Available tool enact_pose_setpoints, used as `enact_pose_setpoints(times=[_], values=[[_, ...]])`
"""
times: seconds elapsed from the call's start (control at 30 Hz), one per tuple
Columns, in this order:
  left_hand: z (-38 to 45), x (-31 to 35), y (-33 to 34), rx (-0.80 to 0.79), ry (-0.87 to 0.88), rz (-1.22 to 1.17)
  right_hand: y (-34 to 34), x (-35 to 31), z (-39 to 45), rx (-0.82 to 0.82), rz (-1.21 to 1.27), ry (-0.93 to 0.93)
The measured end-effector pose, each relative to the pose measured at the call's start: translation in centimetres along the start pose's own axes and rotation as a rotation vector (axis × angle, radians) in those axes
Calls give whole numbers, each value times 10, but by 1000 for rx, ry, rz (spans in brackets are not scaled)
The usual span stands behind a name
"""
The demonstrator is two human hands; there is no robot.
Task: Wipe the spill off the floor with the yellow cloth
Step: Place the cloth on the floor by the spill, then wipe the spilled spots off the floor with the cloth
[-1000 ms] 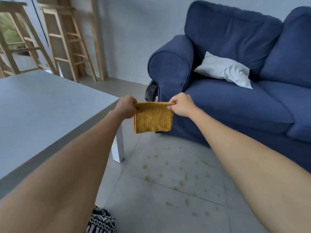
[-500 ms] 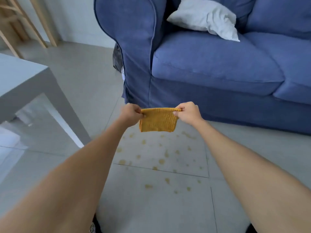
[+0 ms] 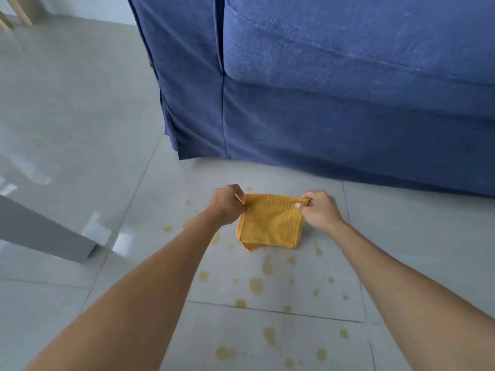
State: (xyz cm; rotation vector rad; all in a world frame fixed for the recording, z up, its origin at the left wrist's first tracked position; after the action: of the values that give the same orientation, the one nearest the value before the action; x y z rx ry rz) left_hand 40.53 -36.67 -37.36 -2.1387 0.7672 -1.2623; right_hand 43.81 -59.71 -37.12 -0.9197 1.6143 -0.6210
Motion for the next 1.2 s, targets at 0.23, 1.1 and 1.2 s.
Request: enact_pose_setpoints(times=[0.23,1.1,1.2], values=[[70,0,11,146,41,-43,22,16,64,115,0,6],[122,-148,-51,279,144,518,141,-15,76,-7,-514,-433],[111,-199,-71,294,42,517,139,-16,83,22,-520,-412]])
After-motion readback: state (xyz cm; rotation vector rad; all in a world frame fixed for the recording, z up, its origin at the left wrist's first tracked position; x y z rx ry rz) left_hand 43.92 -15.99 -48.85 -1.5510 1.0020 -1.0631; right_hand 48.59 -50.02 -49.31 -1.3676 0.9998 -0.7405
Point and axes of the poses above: each hand's wrist, its own z-axis towards the middle knuckle, its own y-axis out of the palm, x = y × z, the point moved 10 cm from there along z, towards the middle knuckle, and after that the axes turned 5 degrees about -y, right-handed, at the moved point
